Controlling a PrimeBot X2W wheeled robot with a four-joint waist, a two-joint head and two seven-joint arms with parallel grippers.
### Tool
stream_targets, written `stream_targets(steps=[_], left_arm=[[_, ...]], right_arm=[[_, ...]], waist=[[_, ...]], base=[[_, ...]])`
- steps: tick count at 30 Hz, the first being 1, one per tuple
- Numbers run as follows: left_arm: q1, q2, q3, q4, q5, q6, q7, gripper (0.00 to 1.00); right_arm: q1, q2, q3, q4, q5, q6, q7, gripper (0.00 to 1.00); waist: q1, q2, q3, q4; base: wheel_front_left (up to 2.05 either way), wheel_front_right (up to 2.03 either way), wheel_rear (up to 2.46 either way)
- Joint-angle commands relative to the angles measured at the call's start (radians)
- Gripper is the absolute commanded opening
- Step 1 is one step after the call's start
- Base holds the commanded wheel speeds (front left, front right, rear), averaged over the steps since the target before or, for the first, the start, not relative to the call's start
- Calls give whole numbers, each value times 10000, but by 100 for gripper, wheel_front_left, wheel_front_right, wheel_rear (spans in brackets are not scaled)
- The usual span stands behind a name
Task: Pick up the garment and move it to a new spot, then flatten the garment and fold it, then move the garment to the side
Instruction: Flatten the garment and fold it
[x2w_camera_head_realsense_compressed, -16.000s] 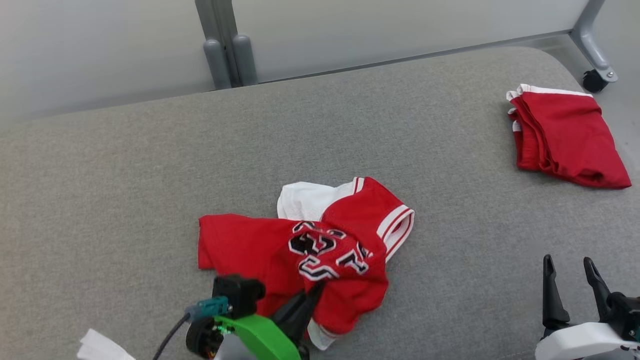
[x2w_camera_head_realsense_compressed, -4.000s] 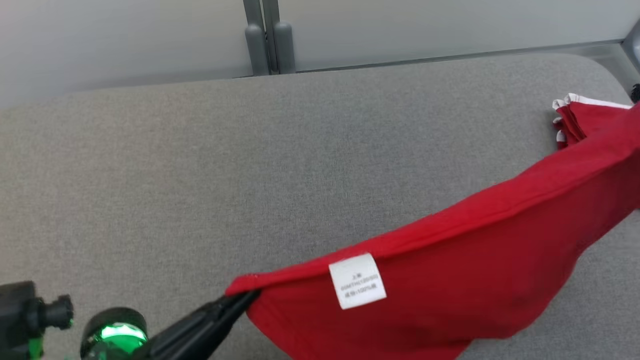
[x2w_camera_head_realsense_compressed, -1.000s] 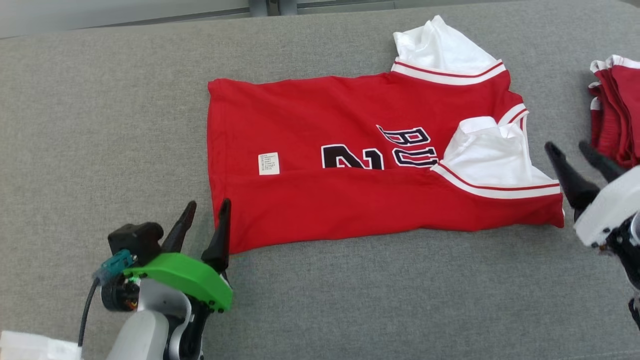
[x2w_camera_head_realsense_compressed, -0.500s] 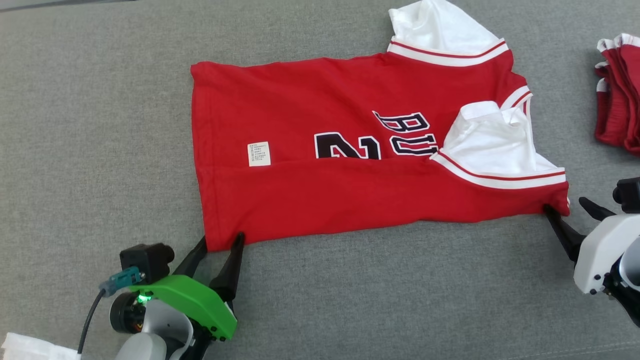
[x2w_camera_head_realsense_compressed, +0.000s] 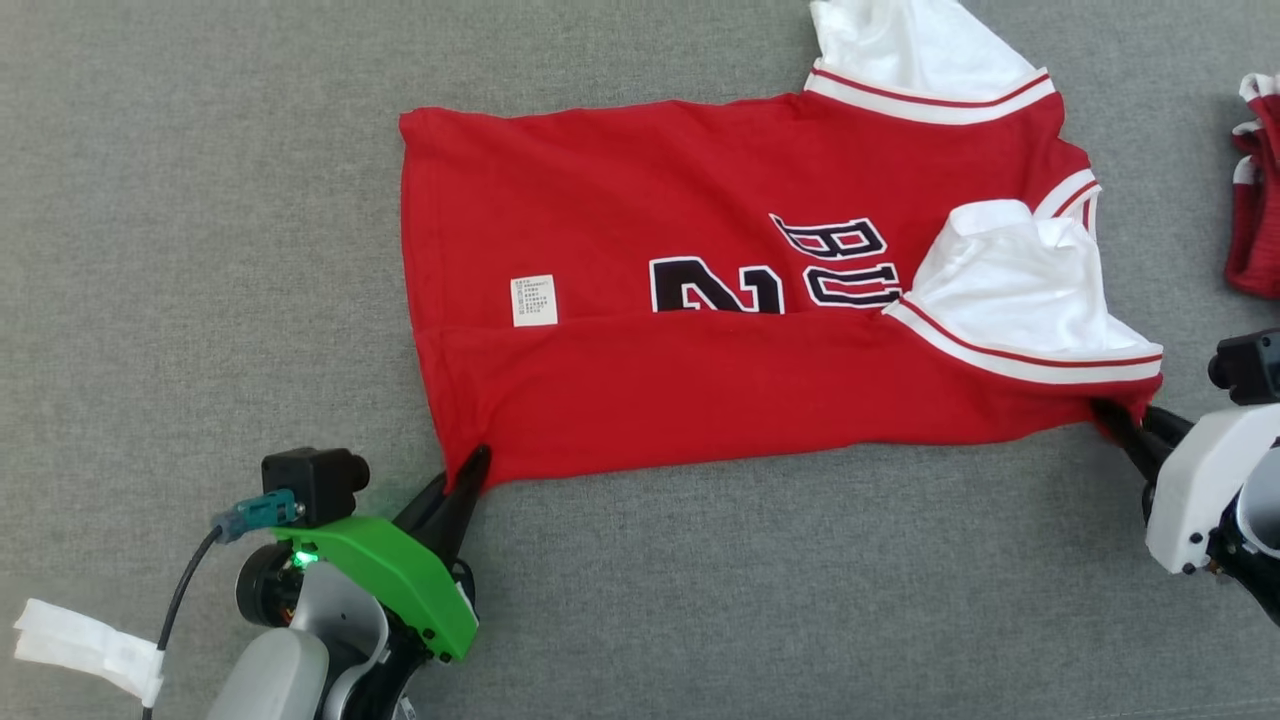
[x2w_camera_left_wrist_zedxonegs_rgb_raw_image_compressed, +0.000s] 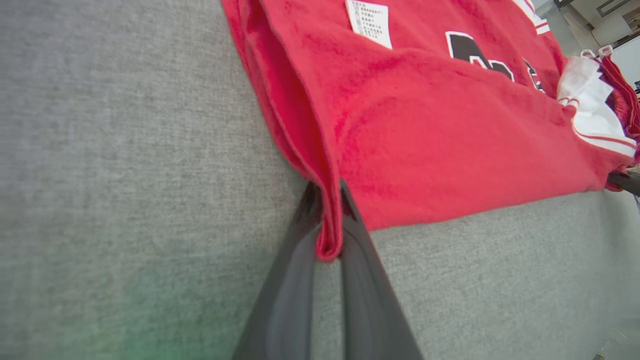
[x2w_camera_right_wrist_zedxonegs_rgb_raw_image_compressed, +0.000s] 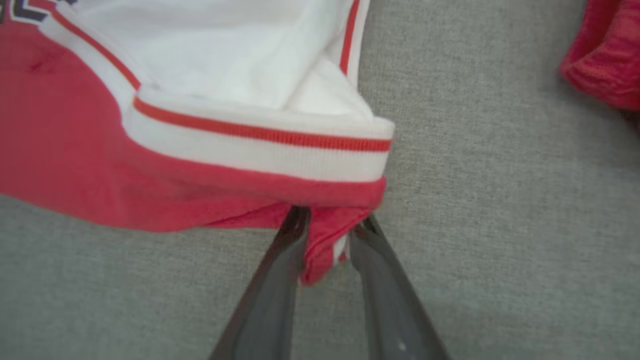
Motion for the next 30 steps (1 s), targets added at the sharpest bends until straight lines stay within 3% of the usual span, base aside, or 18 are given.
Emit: stream_targets(steps=[1,5,11,12,13,14,15,19,21,26,30], left_arm=[[381,190,-34,132,-78,-6,169,0],[883,514,-118,-531,-245,-21,538,0],[2025,921,-258,-2373,-662,214,1462,0],[2150,887,-264,-2565,-743,303,1534,6],[2247,841,-283,-2733,-742,391,1547,46],[2276,875,-325,-2798,-619,441,1543,100],[2336,881,-407,-2845,-487,507,1524,100],[2461,503,-608,-2897,-411,652,1357,100],[2599,465,-646,-2951,-258,800,1239,100],[2600,1143,-171,-3854,744,1577,947,100],[1534,1543,170,-4641,1175,1809,1275,100]], right_arm=[[179,-255,116,7,266,-4,83,0],[509,-1061,106,-126,1155,-7,352,0],[1436,-2176,-484,-313,2731,-10,1739,0],[1548,-2262,-608,-247,2781,-10,1918,16],[1642,-2363,-723,-158,2705,-12,2043,48],[1703,-2335,-769,-114,2660,-11,2126,94],[1766,-2159,-812,-53,2652,-7,2209,100],[1845,-1728,-1207,4,2456,-3,2133,100],[1917,-1809,-1553,-304,2290,-3,1956,100],[1639,-2129,-2835,-2066,2582,-3,1839,100],[684,-2463,-3406,-3164,2486,-1,2390,100]], waist=[[0,0,-230,-36],[0,0,-567,-23],[0,0,-612,84],[0,0,-550,108],[0,0,-468,146],[0,0,-403,171],[0,0,-321,191],[0,0,-100,250],[0,0,-10,242],[0,0,427,111],[0,0,1087,248]], base=[[0,0,0],[0,0,0],[0,0,0],[0,0,0],[0,0,0],[0,0,0],[0,0,0],[0,0,0],[0,0,0],[0,0,0],[0,0,0]])
